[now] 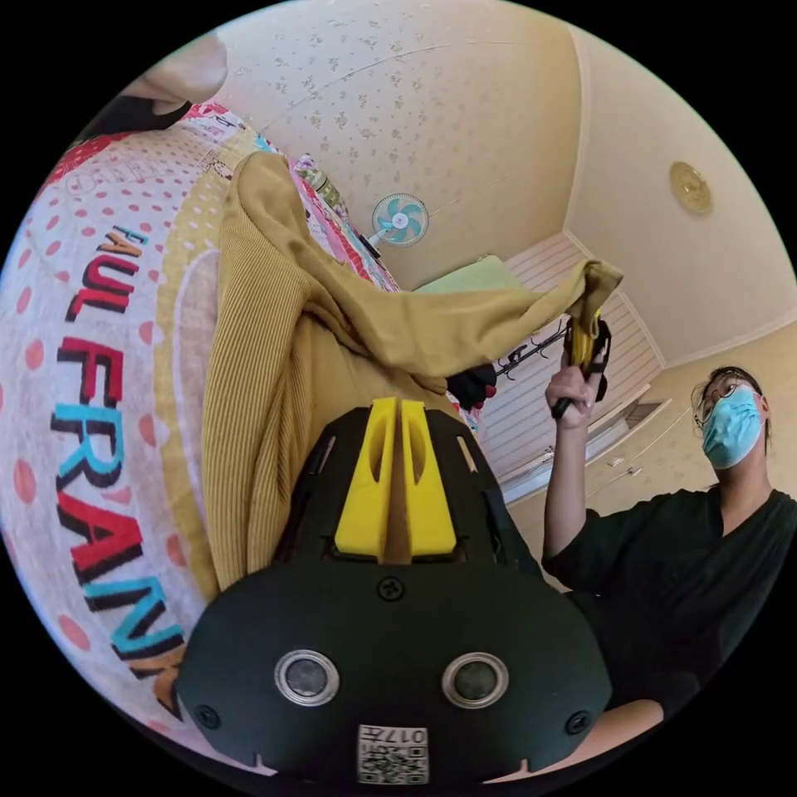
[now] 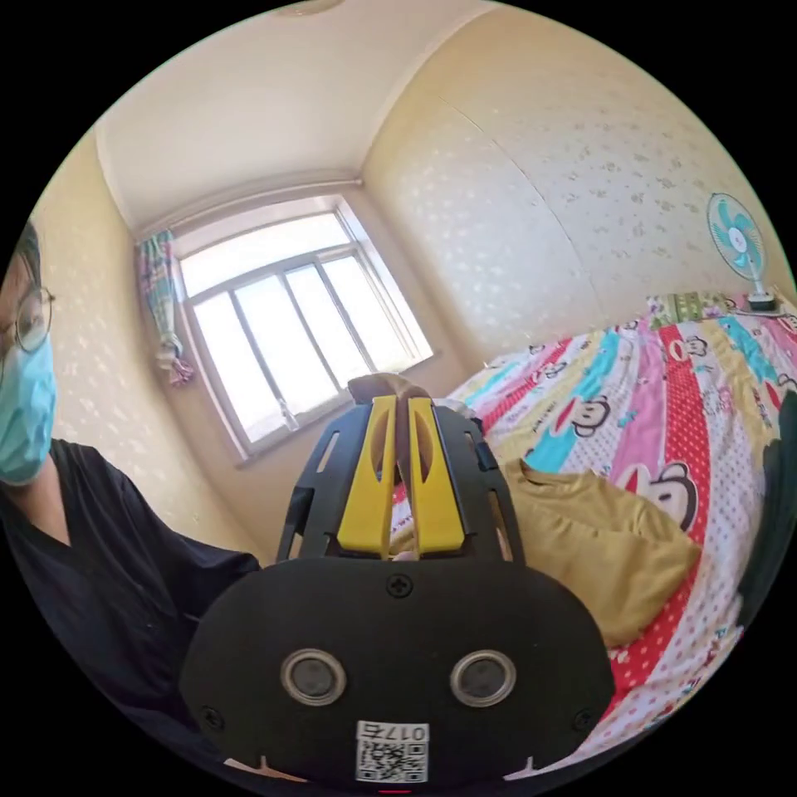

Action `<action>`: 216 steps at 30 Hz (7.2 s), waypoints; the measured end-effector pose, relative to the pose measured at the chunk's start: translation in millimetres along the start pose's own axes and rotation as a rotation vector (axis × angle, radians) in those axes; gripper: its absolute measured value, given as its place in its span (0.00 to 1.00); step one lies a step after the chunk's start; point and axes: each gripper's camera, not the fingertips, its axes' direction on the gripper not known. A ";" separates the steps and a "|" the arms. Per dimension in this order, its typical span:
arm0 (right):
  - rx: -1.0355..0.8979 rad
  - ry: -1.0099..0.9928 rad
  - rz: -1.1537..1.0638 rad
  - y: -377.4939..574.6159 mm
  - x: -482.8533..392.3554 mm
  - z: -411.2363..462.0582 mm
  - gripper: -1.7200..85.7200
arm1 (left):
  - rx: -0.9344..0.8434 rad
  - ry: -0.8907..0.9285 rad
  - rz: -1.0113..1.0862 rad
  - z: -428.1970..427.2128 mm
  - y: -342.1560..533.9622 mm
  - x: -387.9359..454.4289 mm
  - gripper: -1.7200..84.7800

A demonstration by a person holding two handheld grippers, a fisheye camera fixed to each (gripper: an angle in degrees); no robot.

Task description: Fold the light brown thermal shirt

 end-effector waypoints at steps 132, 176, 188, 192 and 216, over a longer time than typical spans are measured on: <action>-0.335 0.418 0.715 184.3 221.0 -129.1 0.13 | -0.106 -0.613 0.196 8.5 2.0 34.2 0.01; -0.285 0.364 0.298 -10.8 247.5 -18.0 0.03 | 0.416 -0.447 -0.084 -102.2 -115.4 30.5 0.11; -0.405 0.483 0.565 137.6 330.7 5.6 0.10 | 0.424 -0.433 -0.152 -152.6 -89.3 20.0 0.11; -0.513 0.633 0.538 136.3 365.1 68.7 0.13 | 0.391 -0.372 -0.146 -148.5 -86.6 14.0 0.09; -0.646 0.177 0.315 156.2 265.5 316.7 0.22 | 0.502 -0.031 -0.091 -171.5 -43.6 -2.0 0.02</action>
